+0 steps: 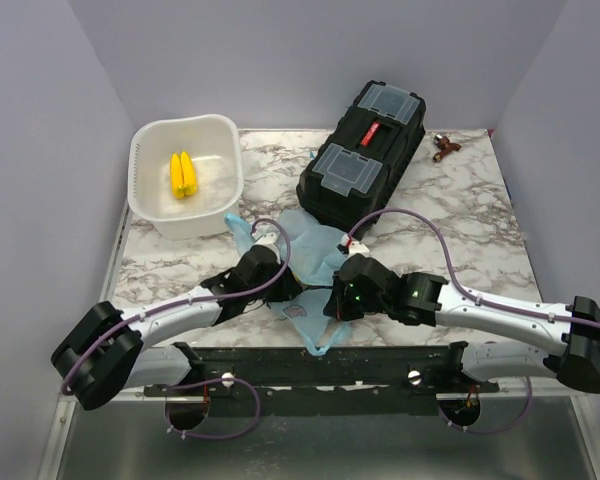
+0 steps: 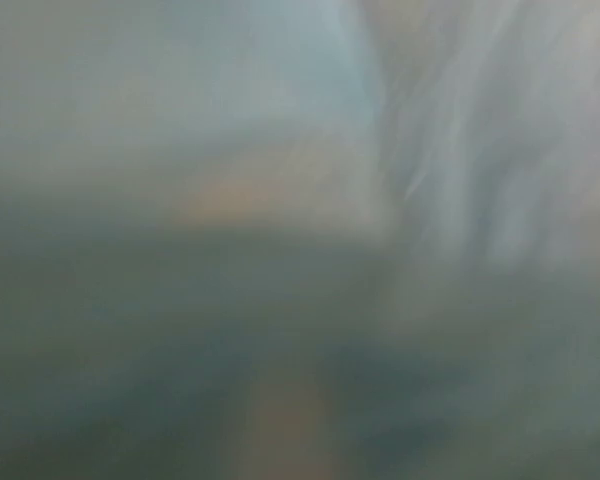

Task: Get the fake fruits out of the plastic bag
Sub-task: Adjust the plastic bag at the center of the board, then take out the fake fruit from the plastic bag.

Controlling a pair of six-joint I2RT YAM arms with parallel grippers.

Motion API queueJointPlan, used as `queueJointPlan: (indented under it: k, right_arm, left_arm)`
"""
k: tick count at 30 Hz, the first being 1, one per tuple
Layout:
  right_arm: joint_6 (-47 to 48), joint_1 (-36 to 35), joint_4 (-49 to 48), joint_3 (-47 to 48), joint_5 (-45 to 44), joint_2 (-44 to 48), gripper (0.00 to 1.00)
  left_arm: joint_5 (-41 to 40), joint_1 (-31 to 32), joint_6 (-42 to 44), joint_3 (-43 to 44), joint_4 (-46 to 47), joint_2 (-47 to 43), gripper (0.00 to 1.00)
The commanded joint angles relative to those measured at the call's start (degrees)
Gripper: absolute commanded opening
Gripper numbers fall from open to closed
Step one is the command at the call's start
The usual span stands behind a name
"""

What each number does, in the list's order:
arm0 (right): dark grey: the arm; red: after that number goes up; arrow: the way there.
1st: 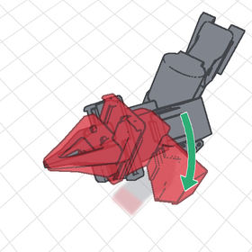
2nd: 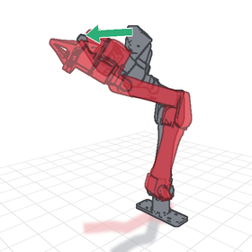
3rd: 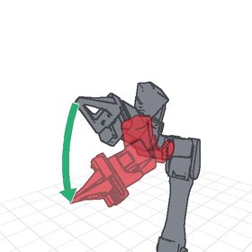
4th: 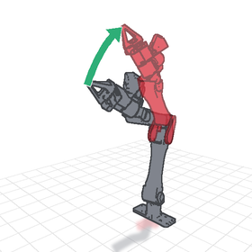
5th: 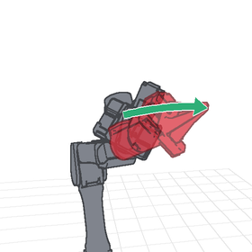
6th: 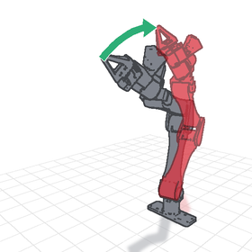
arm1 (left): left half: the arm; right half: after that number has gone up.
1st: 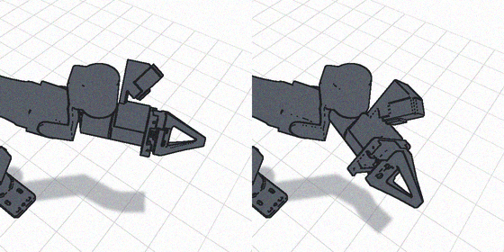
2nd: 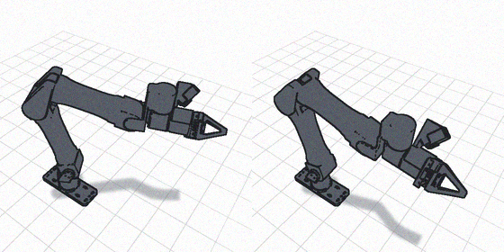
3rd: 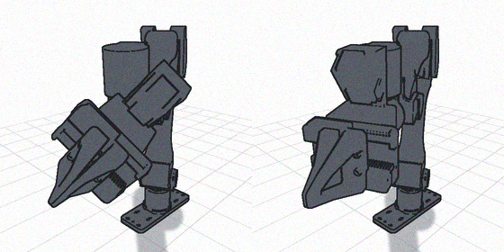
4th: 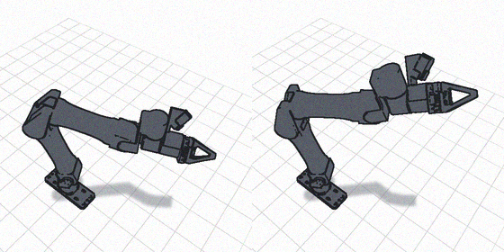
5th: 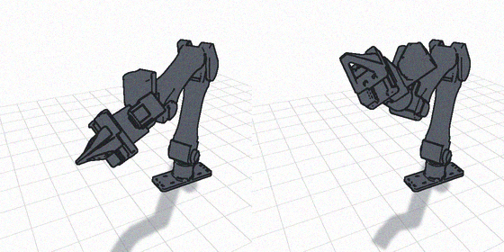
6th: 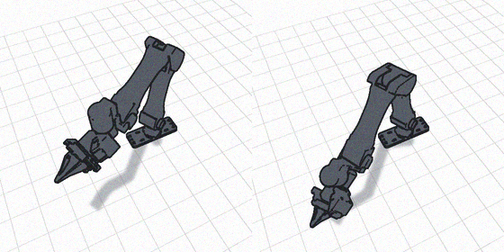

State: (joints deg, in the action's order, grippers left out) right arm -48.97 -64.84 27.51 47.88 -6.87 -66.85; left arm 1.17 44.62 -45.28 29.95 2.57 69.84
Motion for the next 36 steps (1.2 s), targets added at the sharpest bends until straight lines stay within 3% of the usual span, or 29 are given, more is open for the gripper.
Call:
queueJointPlan:
  k: [1,5,15,18,27,31,36]
  right_arm:
    - [0.1,-0.3,-2.0,-3.3,1.5,0.3,0.02]
    - [0.0,-0.3,-3.2,-4.9,2.5,-0.3,0.02]
    - [0.1,-0.4,-3.3,-4.5,2.0,0.0,0.02]
    - [0.4,-0.3,-3.3,-3.8,1.7,-0.1,0.02]
    - [0.8,-0.4,-3.7,-2.7,1.4,-0.6,0.02]
    - [1.1,-0.4,-4.0,-2.9,1.4,-0.8,0.02]
    - [1.5,-0.3,-4.2,-2.8,1.4,-1.2,0.02]
  left_arm:
    - [4.0,0.6,-2.9,-8.7,2.9,-2.5,0.3]
    - [3.2,0.6,-2.9,-11.6,0.7,-5.4,0.29]
    - [-4.6,0.2,-0.7,-4.1,-8.1,-13.2,0.5]
    - [-7.5,0.1,1.4,-0.2,-10.0,-10.2,0.62]
    - [-17.6,0.0,2.0,9.6,-17.4,-1.1,0.77]
    - [-19.1,0.0,2.1,12.1,-18.8,2.3,0.89]
    - [-19.1,0.0,1.6,15.3,-19.9,9.3,0.91]
